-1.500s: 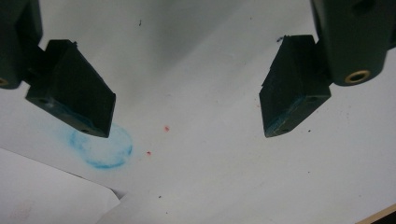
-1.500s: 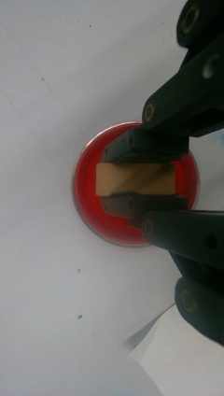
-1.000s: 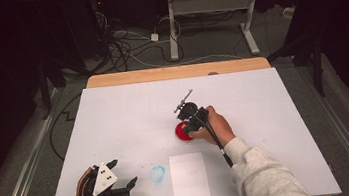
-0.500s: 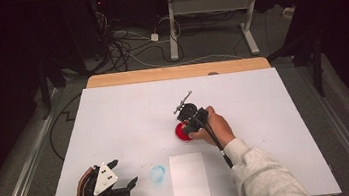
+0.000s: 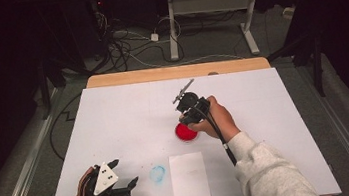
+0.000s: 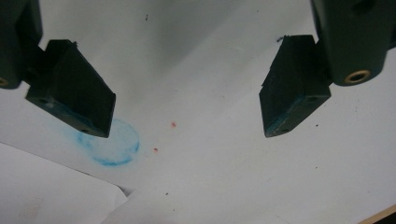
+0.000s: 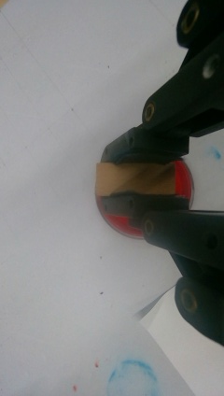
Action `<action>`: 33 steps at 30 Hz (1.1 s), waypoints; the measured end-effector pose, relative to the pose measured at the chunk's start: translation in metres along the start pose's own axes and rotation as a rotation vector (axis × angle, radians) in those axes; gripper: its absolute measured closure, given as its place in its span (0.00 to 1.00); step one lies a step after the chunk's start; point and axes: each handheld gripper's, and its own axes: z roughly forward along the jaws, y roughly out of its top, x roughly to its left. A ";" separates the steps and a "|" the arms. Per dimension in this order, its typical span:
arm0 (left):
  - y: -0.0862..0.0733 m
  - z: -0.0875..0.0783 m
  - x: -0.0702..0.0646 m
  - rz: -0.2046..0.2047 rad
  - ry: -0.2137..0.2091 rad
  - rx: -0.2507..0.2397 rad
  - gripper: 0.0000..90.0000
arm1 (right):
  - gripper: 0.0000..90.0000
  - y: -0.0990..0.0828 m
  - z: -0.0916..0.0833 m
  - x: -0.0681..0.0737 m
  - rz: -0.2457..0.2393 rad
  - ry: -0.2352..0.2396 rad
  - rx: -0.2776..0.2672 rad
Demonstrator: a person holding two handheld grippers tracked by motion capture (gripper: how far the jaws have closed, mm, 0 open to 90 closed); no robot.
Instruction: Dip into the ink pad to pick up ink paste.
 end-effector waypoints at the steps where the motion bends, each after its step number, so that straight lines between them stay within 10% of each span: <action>1: 0.000 0.000 0.000 0.000 0.000 0.001 0.20 | 0.85 0.000 -0.001 0.000 0.001 0.010 -0.005; 33: -0.001 0.001 0.000 0.000 -0.001 0.009 0.20 | 0.85 -0.022 0.047 0.003 0.033 0.047 0.073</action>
